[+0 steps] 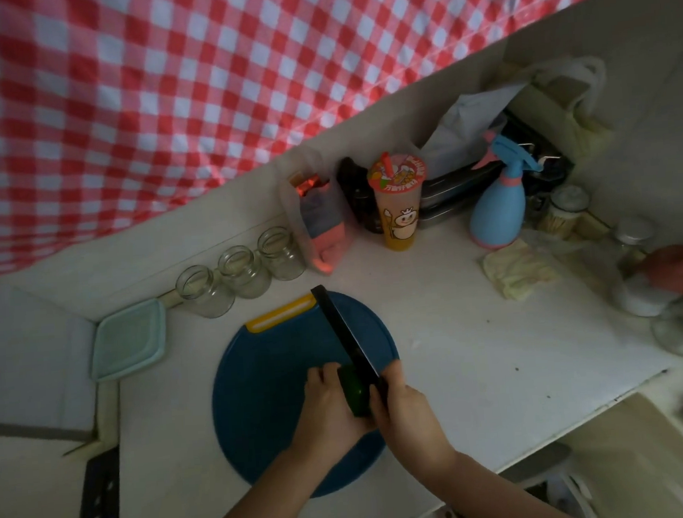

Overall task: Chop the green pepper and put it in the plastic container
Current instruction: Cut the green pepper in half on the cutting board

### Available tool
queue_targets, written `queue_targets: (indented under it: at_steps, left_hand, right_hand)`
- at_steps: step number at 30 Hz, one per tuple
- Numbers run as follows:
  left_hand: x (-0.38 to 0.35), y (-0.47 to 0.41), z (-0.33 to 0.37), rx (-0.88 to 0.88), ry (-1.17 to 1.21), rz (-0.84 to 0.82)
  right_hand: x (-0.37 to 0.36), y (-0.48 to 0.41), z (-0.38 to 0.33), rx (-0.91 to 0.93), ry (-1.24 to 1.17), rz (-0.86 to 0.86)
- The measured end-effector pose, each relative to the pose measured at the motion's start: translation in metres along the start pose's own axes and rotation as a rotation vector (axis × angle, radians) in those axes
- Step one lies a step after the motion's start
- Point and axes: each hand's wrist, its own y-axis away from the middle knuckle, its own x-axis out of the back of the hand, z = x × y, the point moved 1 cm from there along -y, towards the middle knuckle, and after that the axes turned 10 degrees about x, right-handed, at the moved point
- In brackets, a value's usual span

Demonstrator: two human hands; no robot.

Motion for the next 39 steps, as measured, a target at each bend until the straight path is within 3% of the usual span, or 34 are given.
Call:
queue_targets:
  at_steps: [10,19,27,34,39]
  left_hand:
    - [-0.006,0.003,0.008,0.048,-0.137,-0.071]
    - [-0.019,0.011,0.014,0.057,-0.182,0.098]
    - [-0.030,0.016,0.020,0.092,-0.382,0.074]
    - [-0.030,0.024,0.012,0.079,-0.206,0.139]
    - [-0.020,0.024,-0.007,0.124,-0.043,0.005]
  right_hand:
    - [-0.006,0.005,-0.007,-0.075,0.085,-0.034]
    - [-0.005,0.008,-0.005,-0.118,0.134,-0.026]
    - [-0.003,0.007,0.002,-0.147,0.223,-0.032]
    - [0.009,0.012,0.028,-0.225,-0.038,0.077]
    - [0.021,0.005,0.030,-0.170,-0.137,0.110]
